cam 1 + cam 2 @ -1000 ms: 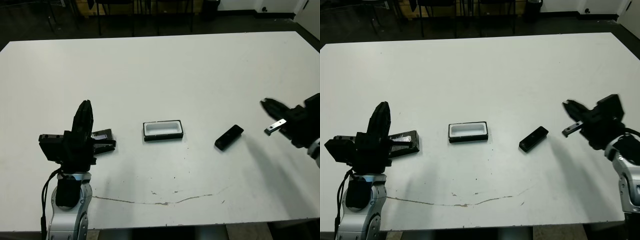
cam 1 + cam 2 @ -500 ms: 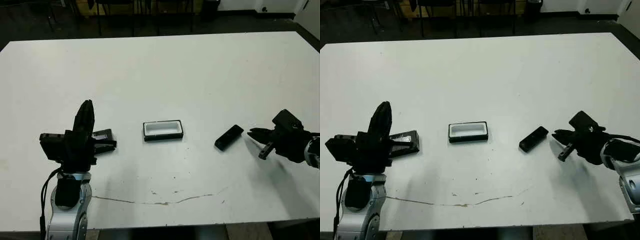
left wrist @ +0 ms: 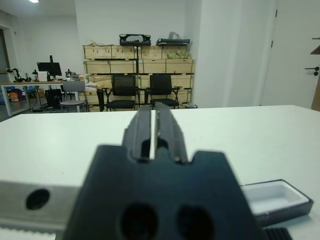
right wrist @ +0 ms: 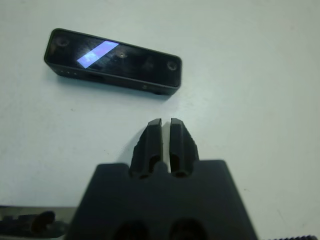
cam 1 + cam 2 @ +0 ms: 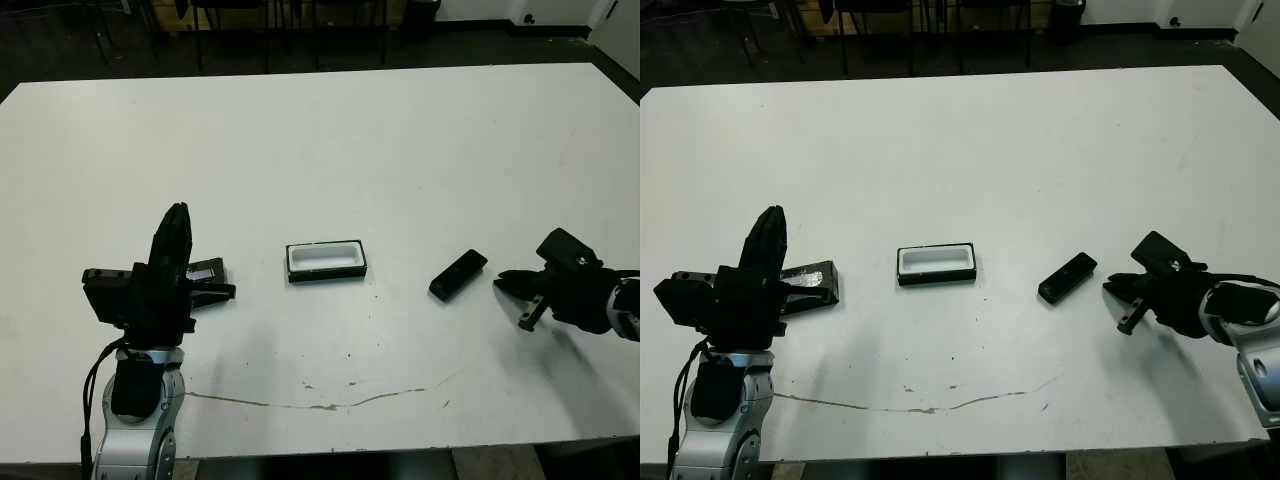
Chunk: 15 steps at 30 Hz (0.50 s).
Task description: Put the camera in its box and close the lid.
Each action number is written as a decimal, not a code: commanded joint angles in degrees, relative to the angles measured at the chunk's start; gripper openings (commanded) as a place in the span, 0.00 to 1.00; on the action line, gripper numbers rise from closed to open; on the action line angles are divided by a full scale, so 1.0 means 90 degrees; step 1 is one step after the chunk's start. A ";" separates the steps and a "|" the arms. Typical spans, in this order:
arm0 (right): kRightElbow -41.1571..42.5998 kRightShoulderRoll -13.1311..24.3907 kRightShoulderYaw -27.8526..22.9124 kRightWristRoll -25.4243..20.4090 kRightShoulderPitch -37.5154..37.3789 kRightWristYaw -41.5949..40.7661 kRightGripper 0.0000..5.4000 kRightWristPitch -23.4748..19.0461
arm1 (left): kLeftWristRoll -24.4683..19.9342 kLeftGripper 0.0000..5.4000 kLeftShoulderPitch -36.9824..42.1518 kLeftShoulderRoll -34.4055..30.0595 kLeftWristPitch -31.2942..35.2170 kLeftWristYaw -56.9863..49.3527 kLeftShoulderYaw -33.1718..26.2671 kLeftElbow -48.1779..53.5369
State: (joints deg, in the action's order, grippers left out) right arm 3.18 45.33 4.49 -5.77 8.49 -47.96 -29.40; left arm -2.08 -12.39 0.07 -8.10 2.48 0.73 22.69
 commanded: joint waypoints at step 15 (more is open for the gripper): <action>-0.2324 -0.0954 0.0760 0.0453 0.0881 -0.0149 0.00 0.1737 | -0.0026 0.00 -0.0226 -0.0039 0.0088 0.0006 -0.0005 0.0040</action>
State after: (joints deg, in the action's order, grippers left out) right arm -15.56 38.10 9.10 -3.75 18.30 -49.45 -12.12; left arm -2.28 -13.64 -0.01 -8.10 2.49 0.74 23.25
